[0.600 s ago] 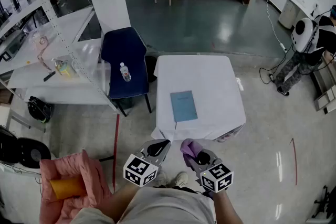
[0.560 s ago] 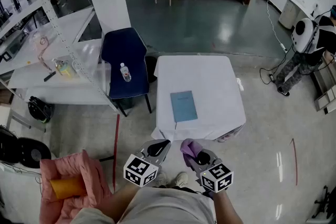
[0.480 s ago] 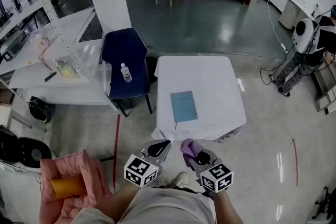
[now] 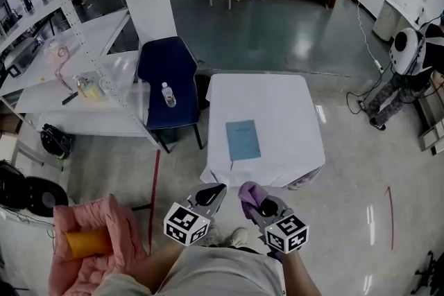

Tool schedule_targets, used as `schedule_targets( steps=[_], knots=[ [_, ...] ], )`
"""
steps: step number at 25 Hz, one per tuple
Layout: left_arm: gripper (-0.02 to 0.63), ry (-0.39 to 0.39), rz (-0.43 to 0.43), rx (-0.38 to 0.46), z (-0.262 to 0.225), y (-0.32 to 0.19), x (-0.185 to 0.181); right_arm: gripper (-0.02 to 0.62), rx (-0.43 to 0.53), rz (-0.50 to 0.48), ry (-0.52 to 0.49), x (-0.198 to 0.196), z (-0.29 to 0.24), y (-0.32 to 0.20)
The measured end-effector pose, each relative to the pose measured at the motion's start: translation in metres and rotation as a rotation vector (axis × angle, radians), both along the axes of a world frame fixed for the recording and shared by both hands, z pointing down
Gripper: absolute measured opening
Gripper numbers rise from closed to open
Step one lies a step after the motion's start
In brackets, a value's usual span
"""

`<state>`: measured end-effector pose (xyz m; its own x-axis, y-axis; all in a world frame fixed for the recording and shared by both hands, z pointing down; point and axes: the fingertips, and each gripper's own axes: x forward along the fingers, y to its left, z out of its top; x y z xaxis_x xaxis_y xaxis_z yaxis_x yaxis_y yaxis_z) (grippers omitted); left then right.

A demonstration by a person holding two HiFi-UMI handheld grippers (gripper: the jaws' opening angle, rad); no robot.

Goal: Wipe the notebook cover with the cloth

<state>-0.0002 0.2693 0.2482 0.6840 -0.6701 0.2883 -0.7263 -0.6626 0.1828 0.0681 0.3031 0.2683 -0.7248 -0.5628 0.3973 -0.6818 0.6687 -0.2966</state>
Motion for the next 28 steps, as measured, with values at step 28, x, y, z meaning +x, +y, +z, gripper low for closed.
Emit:
schedule_targets(
  steps=[28],
  knots=[
    [0.0, -0.027, -0.031, 0.031, 0.0, 0.0, 0.05, 0.109, 0.009, -0.032, -0.023, 0.054, 0.007, -0.004]
  ],
)
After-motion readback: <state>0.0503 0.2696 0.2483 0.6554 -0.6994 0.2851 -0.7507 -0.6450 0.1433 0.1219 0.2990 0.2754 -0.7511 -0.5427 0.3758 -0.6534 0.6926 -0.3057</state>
